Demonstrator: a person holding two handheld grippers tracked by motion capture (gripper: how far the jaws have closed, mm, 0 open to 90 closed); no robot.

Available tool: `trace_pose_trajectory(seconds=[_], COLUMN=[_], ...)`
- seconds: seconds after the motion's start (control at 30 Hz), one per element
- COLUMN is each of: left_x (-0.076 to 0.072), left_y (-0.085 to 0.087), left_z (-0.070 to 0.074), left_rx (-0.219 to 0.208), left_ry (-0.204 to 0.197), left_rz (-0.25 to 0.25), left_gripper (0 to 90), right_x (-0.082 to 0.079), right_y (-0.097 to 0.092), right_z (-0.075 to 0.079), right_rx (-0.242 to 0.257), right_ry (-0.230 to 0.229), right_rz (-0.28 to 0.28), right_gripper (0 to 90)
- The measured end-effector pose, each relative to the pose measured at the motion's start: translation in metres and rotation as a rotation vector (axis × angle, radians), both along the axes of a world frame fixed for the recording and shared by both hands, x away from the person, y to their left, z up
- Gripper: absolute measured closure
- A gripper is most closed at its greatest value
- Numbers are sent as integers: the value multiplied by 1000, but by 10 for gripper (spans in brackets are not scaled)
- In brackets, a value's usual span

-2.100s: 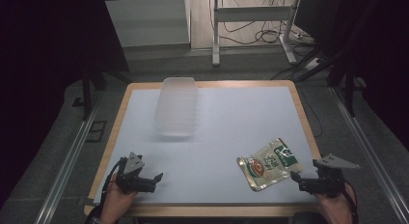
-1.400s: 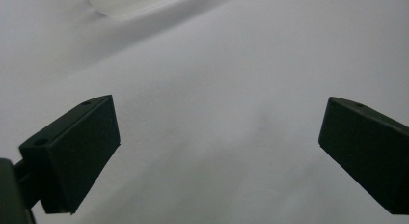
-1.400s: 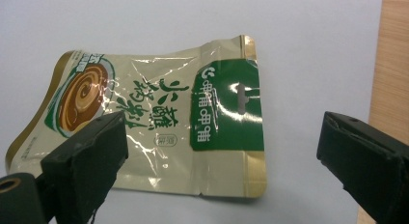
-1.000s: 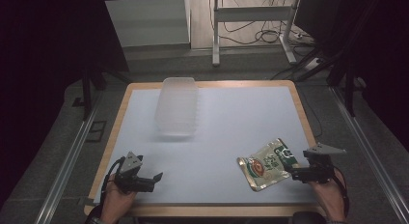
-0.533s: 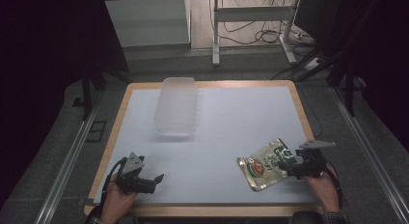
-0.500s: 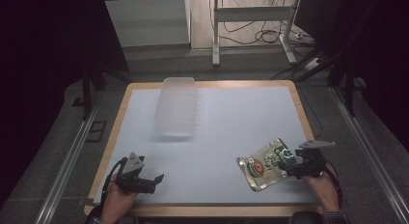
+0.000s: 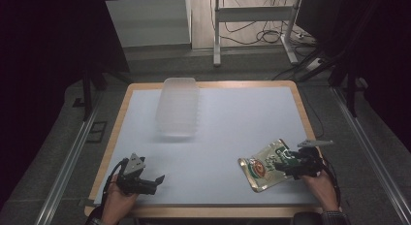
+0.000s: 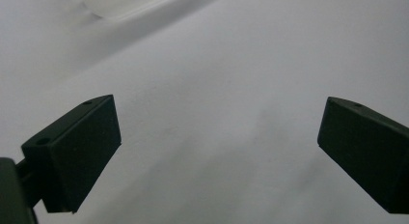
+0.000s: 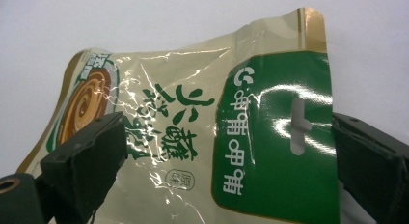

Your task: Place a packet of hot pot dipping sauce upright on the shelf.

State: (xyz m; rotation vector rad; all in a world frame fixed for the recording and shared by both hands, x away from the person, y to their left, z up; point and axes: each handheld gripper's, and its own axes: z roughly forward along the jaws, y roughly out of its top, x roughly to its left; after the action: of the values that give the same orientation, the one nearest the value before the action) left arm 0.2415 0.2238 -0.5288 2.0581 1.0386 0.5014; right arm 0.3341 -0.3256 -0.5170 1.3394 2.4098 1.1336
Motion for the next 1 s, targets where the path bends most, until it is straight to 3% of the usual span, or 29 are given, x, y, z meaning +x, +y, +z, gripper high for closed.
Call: trace_pose_trajectory(seconds=[0.3, 0.5, 0.63, 0.73, 1.0], left_x=[0, 0, 0, 0, 1], left_y=[0, -1, -1, -1, -2], left_z=[0, 0, 0, 0, -1], left_rx=[4, 8, 11, 14, 22], left_ry=[-1, 0, 1, 0, 2], left_rz=[0, 0, -1, -1, -3], left_gripper=[12, 11, 11, 11, 11], right_x=[-8, -14, -19, -23, -21], right_y=[5, 18, 25, 31, 46], right_z=[21, 35, 45, 49, 40], right_rx=[28, -6, -14, -36, -131], right_ry=[-63, -94, -88, -58, -15], right_rz=[23, 56, 76, 102, 132], right_gripper=[48, 52, 64, 84, 73])
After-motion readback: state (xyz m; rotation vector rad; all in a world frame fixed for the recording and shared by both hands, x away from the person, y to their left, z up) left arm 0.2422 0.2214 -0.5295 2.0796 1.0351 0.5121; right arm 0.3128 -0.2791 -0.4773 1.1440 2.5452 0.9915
